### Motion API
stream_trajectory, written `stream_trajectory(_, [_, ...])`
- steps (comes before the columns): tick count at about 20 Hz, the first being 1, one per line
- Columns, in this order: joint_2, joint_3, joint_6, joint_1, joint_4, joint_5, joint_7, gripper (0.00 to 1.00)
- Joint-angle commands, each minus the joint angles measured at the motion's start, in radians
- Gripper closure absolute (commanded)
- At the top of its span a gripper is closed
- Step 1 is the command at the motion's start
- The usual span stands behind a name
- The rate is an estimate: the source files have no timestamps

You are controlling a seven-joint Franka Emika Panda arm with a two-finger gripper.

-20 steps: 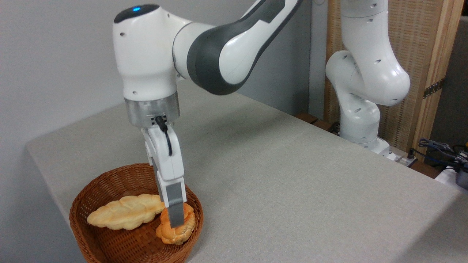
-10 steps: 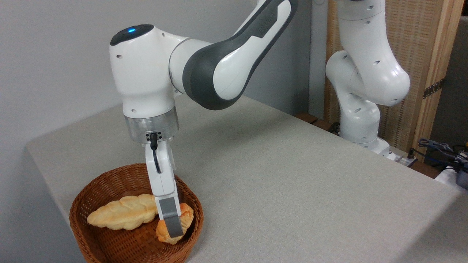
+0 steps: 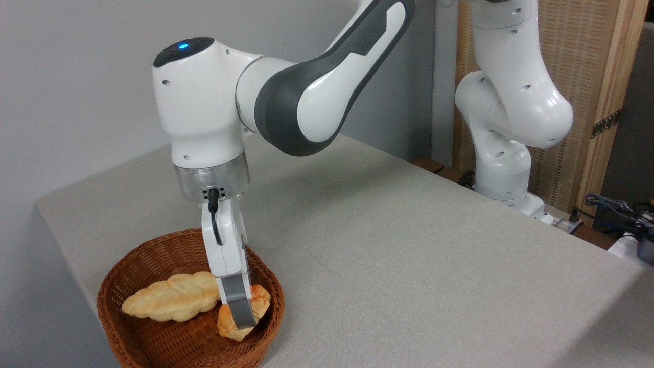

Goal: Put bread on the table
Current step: 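Lift the bun out of the basket and carry it beside the basket, then lower the held bun onto the table surface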

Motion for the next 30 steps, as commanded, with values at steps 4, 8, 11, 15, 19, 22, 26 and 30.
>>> stream_trajectory(4, [-0.008, 0.008, 0.004, -0.005, 0.002, -0.012, -0.005, 0.45])
stream_trajectory(8, [-0.043, 0.010, 0.000, -0.005, 0.002, -0.057, -0.148, 0.44])
stream_trajectory(11, [-0.095, 0.010, -0.024, -0.005, 0.002, -0.060, -0.222, 0.44])
stream_trajectory(15, [-0.195, 0.011, -0.131, -0.005, 0.002, -0.092, -0.313, 0.44])
stream_trajectory(19, [-0.255, 0.011, -0.315, -0.005, -0.007, -0.092, -0.322, 0.39])
stream_trajectory(22, [-0.269, 0.011, -0.380, -0.005, -0.034, -0.092, -0.318, 0.39])
stream_trajectory(26, [-0.270, 0.007, -0.377, -0.014, -0.103, -0.091, -0.315, 0.38])
stream_trajectory(30, [-0.307, 0.002, -0.272, -0.020, -0.215, -0.089, -0.315, 0.37])
